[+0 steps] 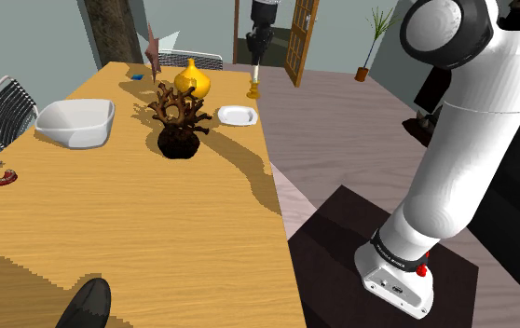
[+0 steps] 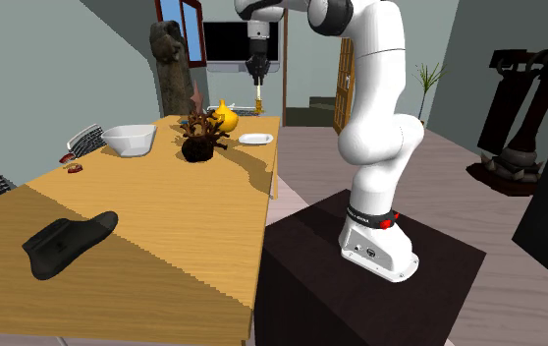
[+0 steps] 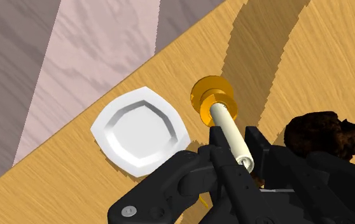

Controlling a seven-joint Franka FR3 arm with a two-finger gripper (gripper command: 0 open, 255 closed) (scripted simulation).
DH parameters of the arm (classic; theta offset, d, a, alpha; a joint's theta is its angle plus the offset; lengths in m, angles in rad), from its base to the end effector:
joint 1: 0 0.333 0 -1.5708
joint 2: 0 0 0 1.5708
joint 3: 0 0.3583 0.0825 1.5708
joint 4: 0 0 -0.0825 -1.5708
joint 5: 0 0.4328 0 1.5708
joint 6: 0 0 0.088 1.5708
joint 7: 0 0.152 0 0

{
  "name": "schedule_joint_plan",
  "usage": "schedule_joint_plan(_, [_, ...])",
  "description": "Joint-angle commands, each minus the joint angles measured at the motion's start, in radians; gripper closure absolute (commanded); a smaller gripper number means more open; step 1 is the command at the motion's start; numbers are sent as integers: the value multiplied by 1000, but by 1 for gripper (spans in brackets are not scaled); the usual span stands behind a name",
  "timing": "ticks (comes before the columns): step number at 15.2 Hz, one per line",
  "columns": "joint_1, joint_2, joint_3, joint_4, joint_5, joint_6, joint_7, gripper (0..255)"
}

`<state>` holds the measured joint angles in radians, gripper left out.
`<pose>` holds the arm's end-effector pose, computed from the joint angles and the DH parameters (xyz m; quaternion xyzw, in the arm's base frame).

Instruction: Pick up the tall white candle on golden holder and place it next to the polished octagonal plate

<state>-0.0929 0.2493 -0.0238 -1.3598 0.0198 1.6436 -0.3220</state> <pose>0.6930 -0.0764 0.5769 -0.9946 -0.1023 -0.0184 0.0030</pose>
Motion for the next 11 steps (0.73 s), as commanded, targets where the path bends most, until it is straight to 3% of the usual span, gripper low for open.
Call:
schedule_joint_plan(1, [0, -3, 0, -31, 0, 29, 0, 255])
schedule_joint_plan(11, [1, -17, 0, -186, 0, 170, -2, 255])
